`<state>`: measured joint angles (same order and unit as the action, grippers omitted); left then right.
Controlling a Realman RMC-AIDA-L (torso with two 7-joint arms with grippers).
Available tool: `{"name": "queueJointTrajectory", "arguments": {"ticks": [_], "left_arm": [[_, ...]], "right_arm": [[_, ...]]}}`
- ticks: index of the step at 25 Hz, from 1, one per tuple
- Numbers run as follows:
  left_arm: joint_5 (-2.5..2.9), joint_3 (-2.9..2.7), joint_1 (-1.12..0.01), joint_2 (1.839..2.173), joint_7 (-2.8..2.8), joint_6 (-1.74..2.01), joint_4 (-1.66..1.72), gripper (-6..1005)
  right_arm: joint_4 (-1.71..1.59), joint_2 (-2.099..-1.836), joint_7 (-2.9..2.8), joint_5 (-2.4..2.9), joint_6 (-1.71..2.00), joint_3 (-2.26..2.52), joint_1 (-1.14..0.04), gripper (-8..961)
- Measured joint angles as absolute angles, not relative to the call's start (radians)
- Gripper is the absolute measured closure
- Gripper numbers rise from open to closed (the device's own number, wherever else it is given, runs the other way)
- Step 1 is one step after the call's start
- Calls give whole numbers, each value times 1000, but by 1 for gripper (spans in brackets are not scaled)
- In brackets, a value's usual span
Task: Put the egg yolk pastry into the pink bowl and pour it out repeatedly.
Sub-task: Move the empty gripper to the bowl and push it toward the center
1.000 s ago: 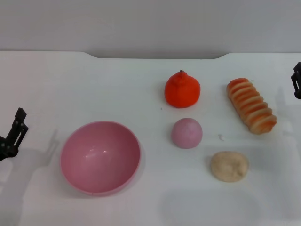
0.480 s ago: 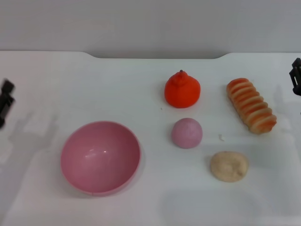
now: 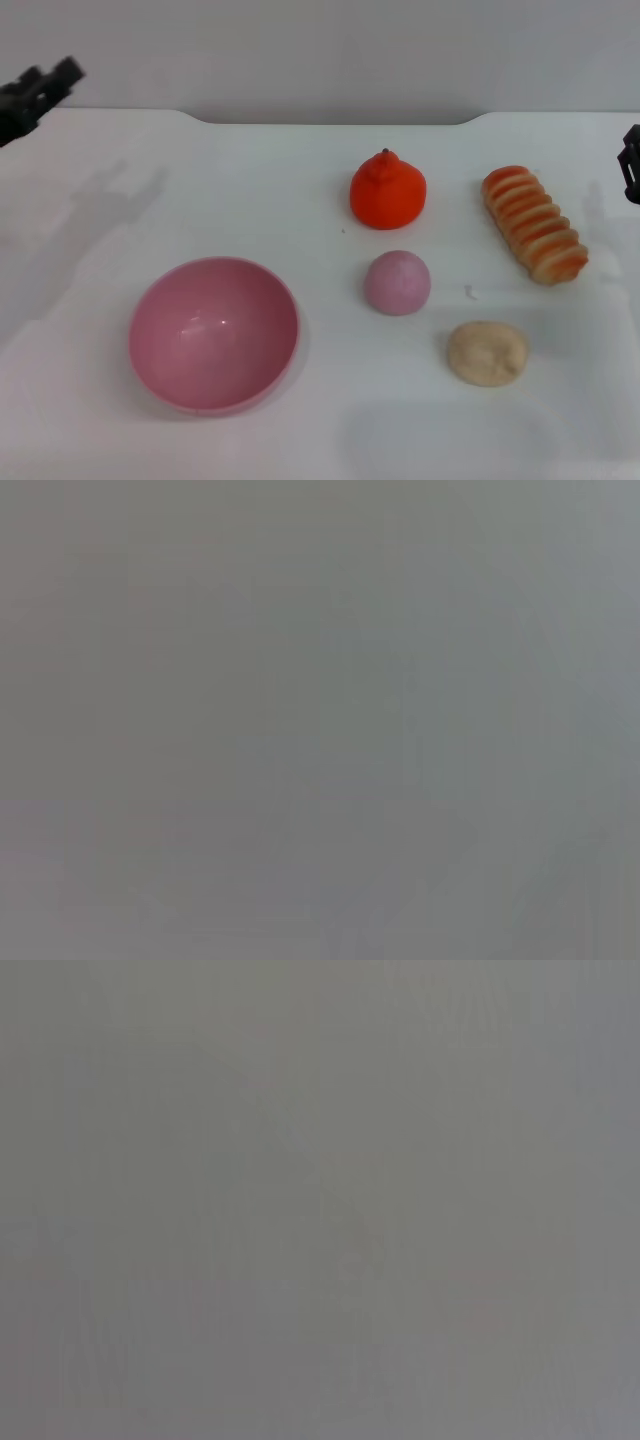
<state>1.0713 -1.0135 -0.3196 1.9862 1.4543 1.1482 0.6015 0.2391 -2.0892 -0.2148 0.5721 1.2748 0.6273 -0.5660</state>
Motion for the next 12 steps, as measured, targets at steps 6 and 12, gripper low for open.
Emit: {"name": "queueJointTrajectory", "arguments": {"ticks": [6,12], "left_arm": [[1467,-1028,-371,1929,1828,1118,797,305],[1987,-1020,-394,1933,2282,1264,1146,305]], "right_arm": [[228,-2088,-215,572,1273,627,-567,411],[207,-2088,-215,572,1271,627,-567,415]]}}
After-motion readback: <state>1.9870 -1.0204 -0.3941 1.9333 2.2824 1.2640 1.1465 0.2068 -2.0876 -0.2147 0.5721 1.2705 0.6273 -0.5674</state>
